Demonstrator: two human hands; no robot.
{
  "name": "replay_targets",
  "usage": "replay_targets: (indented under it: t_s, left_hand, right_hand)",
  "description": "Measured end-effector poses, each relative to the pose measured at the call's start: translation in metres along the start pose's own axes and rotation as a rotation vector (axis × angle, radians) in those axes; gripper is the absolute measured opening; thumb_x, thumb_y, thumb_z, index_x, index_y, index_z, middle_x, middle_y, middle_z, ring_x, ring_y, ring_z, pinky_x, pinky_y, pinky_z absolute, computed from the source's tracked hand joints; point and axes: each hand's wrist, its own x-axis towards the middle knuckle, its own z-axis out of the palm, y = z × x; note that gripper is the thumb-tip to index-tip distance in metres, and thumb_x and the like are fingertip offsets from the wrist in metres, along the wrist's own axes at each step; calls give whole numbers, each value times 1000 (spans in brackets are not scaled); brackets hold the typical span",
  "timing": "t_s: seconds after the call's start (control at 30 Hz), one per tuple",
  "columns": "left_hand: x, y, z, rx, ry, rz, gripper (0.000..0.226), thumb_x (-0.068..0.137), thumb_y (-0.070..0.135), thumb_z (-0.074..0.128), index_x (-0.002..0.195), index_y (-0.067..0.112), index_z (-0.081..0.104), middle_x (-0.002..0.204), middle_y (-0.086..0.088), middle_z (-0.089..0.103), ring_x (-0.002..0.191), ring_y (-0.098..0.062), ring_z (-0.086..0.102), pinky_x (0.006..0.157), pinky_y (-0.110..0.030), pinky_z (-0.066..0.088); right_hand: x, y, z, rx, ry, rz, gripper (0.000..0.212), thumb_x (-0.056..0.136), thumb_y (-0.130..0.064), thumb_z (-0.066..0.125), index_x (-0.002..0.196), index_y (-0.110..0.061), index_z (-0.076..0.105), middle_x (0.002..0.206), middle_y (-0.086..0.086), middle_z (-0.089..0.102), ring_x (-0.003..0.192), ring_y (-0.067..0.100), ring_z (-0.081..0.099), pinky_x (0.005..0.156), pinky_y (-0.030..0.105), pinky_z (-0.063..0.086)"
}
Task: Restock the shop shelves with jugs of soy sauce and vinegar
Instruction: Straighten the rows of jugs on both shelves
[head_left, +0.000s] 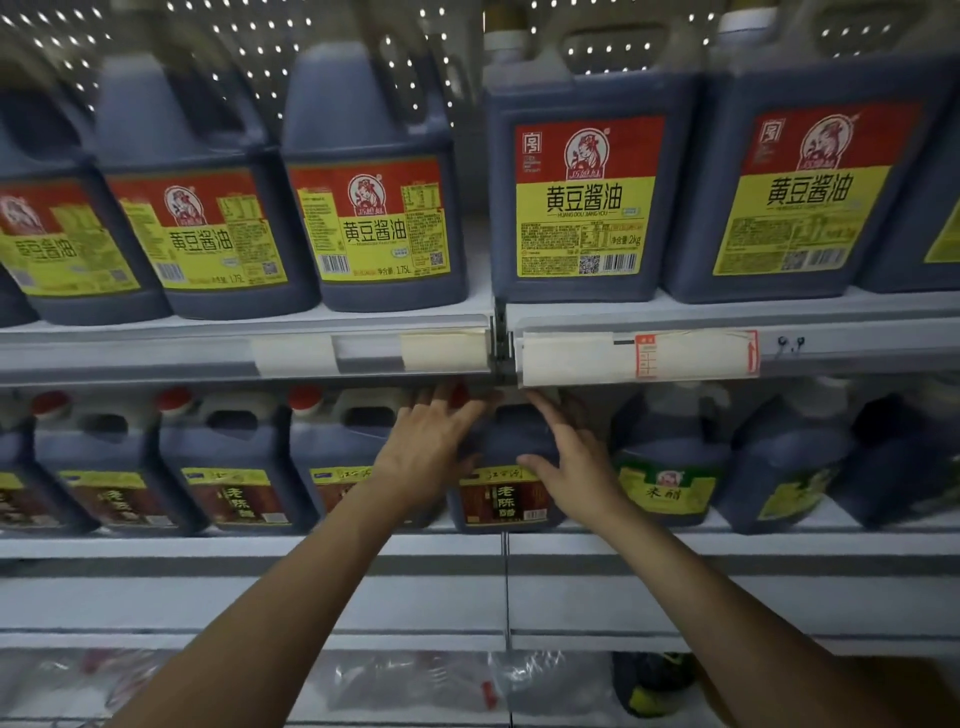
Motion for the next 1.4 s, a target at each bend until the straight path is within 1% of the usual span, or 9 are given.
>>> replay_targets:
  t_s: [0.37, 0.5, 0.77, 0.9, 1.0, 1.13, 1.23, 1.3, 1.4]
  left_hand:
    - [0, -28, 1, 2, -6, 131, 68, 94, 42, 65, 151, 36, 29, 131, -15, 57, 114, -37, 61, 94, -47, 50]
    - [0, -36, -1, 24, 3, 164, 71, 96, 44, 62, 154, 38, 23, 128, -13, 57, 108, -36, 64, 84, -44, 51]
    - [1, -52, 0, -22, -5, 235, 73, 95, 44, 63, 153, 40, 19, 133, -11, 56, 110, -32, 63, 84, -42, 55]
    - [0, -51, -1, -24, -5, 262, 72, 97, 44, 61, 156, 38, 21, 124, -10, 61, 108, -31, 64, 81, -40, 53]
    - [0, -40, -5, -34, 49, 303, 74, 96, 42, 59, 156, 37, 18, 120, -12, 60, 102, -34, 65, 78, -42, 52]
    - [9, -7, -10, -54, 93, 391, 69, 97, 41, 57, 155, 36, 20, 116, -13, 60, 102, -37, 63, 81, -45, 51]
    - [26, 28, -9, -53, 63, 415, 58, 98, 39, 56, 149, 29, 31, 128, -16, 55, 105, -40, 62, 82, -45, 52]
    - [38, 49, -4, -103, 56, 437, 64, 96, 35, 60, 154, 29, 34, 139, -20, 52, 116, -42, 59, 89, -47, 51]
    - [57, 91, 8, -206, 80, 515, 79, 95, 30, 64, 162, 30, 23, 159, -17, 42, 141, -40, 43, 110, -47, 41]
  right_hand:
    - [-5, -24, 16, -1, 42, 107, 89, 94, -31, 73, 148, -70, 14, 166, -5, 21, 147, 31, 36, 113, 58, 42]
    - [-8, -28, 20, -21, 53, 140, 87, 95, -32, 72, 148, -70, 14, 166, -5, 21, 148, 32, 35, 114, 56, 41]
    - [-6, -38, 24, -34, 38, 199, 86, 97, -30, 70, 152, -63, 14, 170, -8, 12, 153, 26, 26, 119, 49, 36]
    - [-6, -40, 25, -30, 21, 202, 86, 98, -29, 69, 150, -67, 11, 170, -8, 10, 154, 24, 25, 120, 44, 34]
    - [-8, -44, 17, -52, 4, 210, 83, 98, -29, 69, 155, -57, 15, 168, -8, 14, 153, 22, 28, 120, 39, 33]
    - [-19, -36, -17, -159, 120, 275, 64, 99, -34, 65, 155, -41, 35, 146, 8, 44, 134, 29, 50, 107, 44, 48]
    - [-31, -10, -61, -333, 320, 287, 37, 98, -27, 67, 132, -14, 61, 117, 16, 57, 112, 39, 60, 86, 42, 50]
    - [-38, 13, -89, -397, 362, 361, 26, 95, -27, 70, 108, -6, 61, 110, 19, 54, 106, 42, 58, 81, 44, 48]
    - [-46, 51, -121, -395, 263, 401, 35, 91, -31, 75, 104, -7, 54, 114, 18, 49, 111, 41, 53, 90, 45, 48]
